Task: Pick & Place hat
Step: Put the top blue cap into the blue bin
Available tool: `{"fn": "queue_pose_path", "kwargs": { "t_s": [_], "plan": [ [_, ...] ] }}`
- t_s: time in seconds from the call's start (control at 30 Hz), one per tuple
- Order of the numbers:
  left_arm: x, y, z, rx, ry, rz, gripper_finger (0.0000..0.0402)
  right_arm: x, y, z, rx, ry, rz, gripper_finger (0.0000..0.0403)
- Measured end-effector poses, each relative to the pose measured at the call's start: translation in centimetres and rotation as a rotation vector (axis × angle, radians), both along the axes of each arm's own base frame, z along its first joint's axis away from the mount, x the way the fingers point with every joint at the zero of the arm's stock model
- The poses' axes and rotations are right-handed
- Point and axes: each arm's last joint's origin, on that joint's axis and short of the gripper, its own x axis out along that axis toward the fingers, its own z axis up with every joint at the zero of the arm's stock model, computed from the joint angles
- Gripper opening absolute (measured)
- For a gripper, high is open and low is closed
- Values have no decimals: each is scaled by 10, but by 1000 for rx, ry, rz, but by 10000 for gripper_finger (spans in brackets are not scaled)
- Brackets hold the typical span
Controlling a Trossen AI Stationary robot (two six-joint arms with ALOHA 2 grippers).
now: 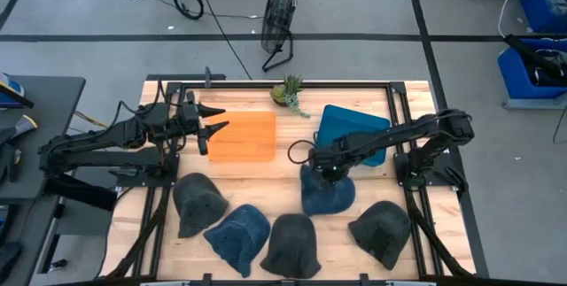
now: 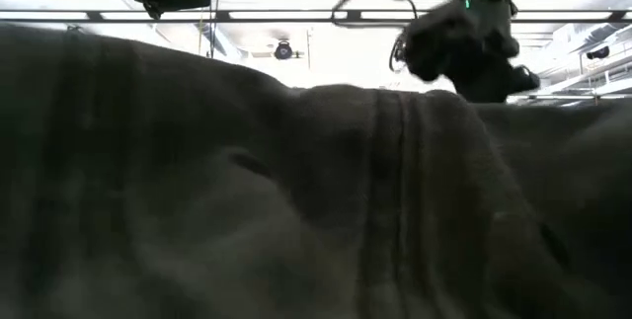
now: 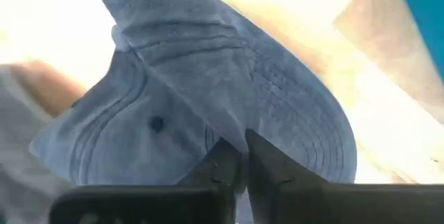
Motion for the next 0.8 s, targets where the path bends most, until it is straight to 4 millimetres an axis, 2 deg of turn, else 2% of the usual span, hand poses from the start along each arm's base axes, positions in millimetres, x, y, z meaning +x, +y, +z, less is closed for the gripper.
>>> {"fn": "queue_pose_path", "kwargs": {
  "t_s": [0.17,0.4,0.57,0.73,0.8],
  "plan": [
    [0,0,0,-1,-1,0,181,-5,-3,50,-92,-6,26,8],
    [0,0,0,-2,-1,0,181,-40,-17,120,-412,117,-62,4],
    [0,0,0,-3,-2,0,181,-62,-37,136,-541,53,-144,3],
    [0,0,0,-4,-1,0,181,-84,-60,123,-591,108,-204,3],
    [0,0,0,-3,-2,0,181,-93,-68,111,-589,174,-226,3]
  ]
}}
